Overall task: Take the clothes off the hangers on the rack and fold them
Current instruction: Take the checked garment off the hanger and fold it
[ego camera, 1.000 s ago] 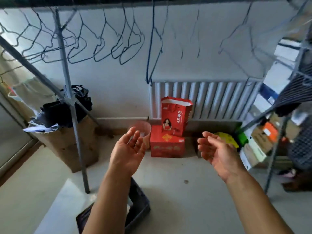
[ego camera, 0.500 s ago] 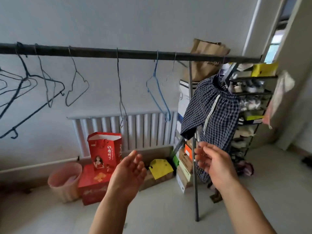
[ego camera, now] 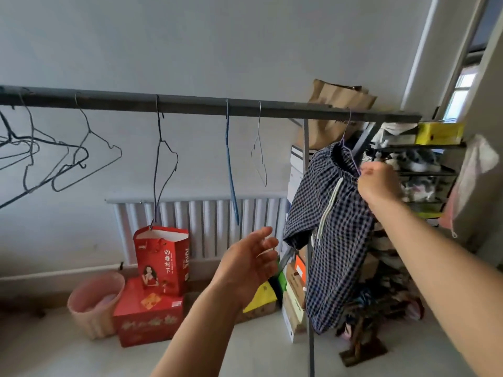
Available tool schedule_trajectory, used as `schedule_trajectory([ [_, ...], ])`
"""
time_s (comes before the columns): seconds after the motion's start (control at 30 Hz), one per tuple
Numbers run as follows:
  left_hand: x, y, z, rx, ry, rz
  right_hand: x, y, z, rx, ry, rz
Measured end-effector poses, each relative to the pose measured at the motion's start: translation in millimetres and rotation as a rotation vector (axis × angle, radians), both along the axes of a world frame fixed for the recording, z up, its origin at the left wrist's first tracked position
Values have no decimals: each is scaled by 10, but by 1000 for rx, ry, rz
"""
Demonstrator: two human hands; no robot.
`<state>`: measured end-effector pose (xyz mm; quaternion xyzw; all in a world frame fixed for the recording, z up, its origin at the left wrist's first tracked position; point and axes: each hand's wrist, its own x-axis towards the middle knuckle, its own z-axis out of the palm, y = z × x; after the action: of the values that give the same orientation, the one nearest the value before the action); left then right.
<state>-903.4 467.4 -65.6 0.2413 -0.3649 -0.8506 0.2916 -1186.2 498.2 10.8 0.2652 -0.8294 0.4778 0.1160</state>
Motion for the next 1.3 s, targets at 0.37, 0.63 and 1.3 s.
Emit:
schedule_trajectory([
  [0.37,-91,-17,72,-116,-39,25,-457,-393,22,208,-231,95],
  [0.63,-116,9,149,-363,-127,80,115,-363,348,-305,-537,517],
  [1.3,-3,-310,500,-1711,-855,-102,1370,73,-403,-40,-751,774],
])
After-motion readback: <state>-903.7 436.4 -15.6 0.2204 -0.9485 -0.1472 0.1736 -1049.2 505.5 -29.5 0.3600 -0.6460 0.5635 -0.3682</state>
